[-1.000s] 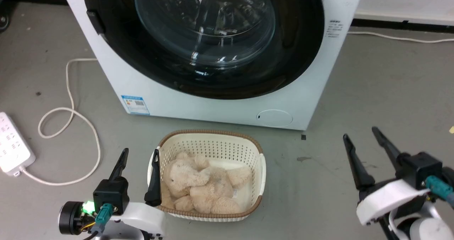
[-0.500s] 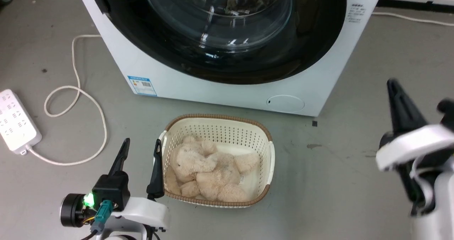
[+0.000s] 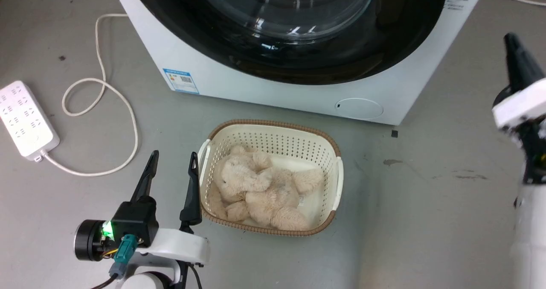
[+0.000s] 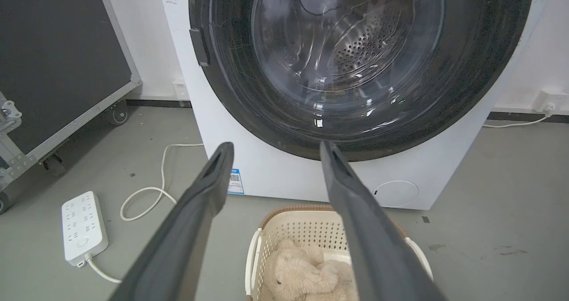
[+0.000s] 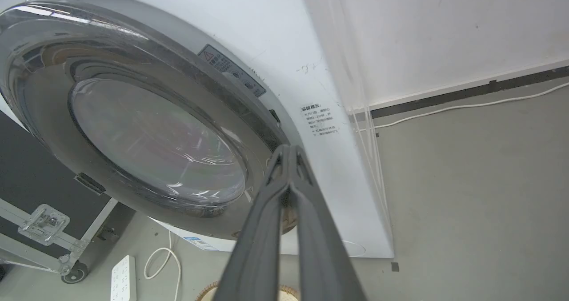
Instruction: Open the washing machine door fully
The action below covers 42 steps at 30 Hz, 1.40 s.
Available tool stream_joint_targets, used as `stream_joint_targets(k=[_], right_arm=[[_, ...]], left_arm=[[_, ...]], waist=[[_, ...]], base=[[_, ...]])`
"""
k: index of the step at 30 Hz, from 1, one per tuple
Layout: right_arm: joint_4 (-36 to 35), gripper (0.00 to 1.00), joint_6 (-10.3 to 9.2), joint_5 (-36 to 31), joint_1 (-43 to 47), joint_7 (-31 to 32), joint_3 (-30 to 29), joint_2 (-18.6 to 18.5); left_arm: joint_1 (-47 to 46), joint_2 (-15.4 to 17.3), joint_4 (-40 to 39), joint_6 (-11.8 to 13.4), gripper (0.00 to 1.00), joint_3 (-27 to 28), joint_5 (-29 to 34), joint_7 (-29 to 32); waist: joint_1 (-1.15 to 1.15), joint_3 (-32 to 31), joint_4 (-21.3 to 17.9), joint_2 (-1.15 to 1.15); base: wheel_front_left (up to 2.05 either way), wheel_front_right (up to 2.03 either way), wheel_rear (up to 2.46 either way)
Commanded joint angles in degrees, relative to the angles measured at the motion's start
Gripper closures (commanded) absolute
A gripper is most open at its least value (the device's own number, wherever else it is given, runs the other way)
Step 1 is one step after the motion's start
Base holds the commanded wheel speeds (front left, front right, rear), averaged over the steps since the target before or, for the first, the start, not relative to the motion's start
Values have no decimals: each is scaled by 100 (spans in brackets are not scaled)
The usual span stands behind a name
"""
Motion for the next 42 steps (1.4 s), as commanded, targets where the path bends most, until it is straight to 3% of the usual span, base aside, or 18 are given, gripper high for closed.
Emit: stream_joint_targets(k=[1, 16, 42], right_arm=[[142, 100, -2, 140, -315, 88, -148, 27], [1570, 100, -3, 553, -2054, 971, -907, 35], [2956, 100, -4, 545, -4178, 2577, -2643, -175]], left_arm=[[-107, 2, -44, 44, 0, -17, -22, -78], [-306, 2, -138, 77, 0, -160, -39, -259], [-584, 2, -330, 267, 0, -412, -201, -558]], waist=[[-1, 61, 40, 0], [-1, 524, 268, 0], [-1, 1135, 709, 0]], base=[[0, 0, 0], [0, 0, 0], [0, 0, 0]])
